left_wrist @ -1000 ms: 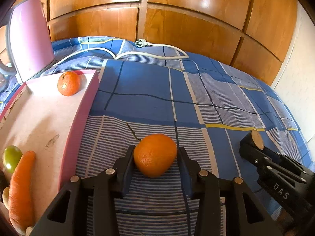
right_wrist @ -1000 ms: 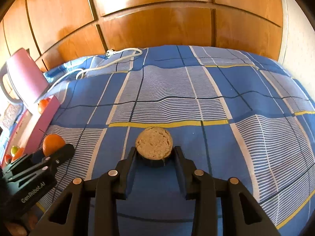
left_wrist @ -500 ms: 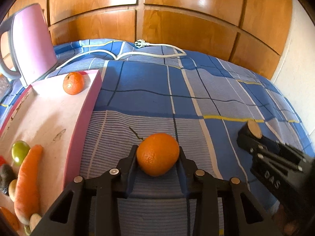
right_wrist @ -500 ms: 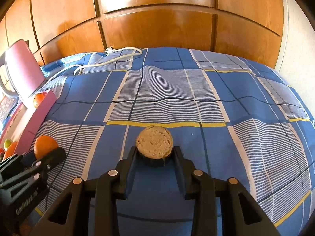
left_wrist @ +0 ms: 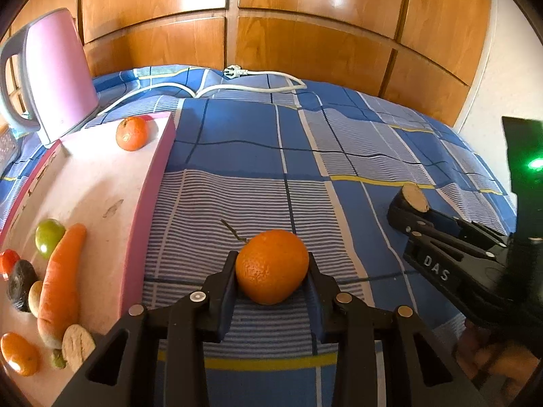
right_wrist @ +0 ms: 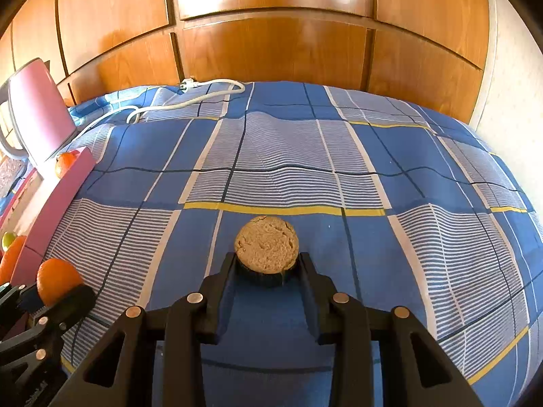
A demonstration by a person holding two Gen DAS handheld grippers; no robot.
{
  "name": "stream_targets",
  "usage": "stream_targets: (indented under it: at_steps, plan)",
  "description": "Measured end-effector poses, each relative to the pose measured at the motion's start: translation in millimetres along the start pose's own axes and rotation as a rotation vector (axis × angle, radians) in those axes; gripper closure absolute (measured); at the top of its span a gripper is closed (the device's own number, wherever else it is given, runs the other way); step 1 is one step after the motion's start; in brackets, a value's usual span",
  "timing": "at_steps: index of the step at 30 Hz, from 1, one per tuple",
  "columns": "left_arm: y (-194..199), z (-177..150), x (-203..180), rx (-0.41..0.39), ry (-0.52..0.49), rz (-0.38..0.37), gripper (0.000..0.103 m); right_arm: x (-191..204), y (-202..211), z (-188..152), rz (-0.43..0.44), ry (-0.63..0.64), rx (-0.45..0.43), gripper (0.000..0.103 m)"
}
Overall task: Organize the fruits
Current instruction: 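Lift and carry the mandarin with the left tool while the right tool carries the beige slice toward the tray, then lower and release the mandarin in the tray with the left tool while the right tool releases the beige slice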
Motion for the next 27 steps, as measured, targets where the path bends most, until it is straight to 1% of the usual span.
stream_targets:
  at_steps: [8, 11, 14, 19, 27]
  plan:
    - [17.8, 3.2, 6.0, -0.022, 0.013, 0.001, 0.067, 3.2, 9.1, -5.0, -0.014, 0.001, -0.005, 0.068]
    - [25.2, 5.4, 8.9, -0.035, 0.014, 0.002, 0.067, 7.6, 15.6, -9.0, -0.006, -0.005, -0.006, 0.068]
    - [34.1, 9.1, 10.5, -0.055, 0.011, -0.001, 0.067, 16.2, 22.8, -14.2, 0.014, -0.002, -0.005, 0.068]
    - [49.4, 18.2, 18.9, -0.096, 0.015, 0.005, 0.067, 35.2, 30.3, -18.1, 0.072, -0.004, 0.012, 0.068]
    - [68.0, 32.1, 57.7, -0.139, 0.073, 0.063, 0.067, 68.9, 39.0, -12.9, 0.162, 0.004, 0.025, 0.068]
Point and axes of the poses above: each gripper's, at about its wrist camera, not at the fingertips, and y roughly against the way its jaws point, x to its left, z to its top, the point moved 7 cm from there along -y, roughly the way its jaws point, and after that the axes turned 10 degrees about -x, right-handed, at the moved point
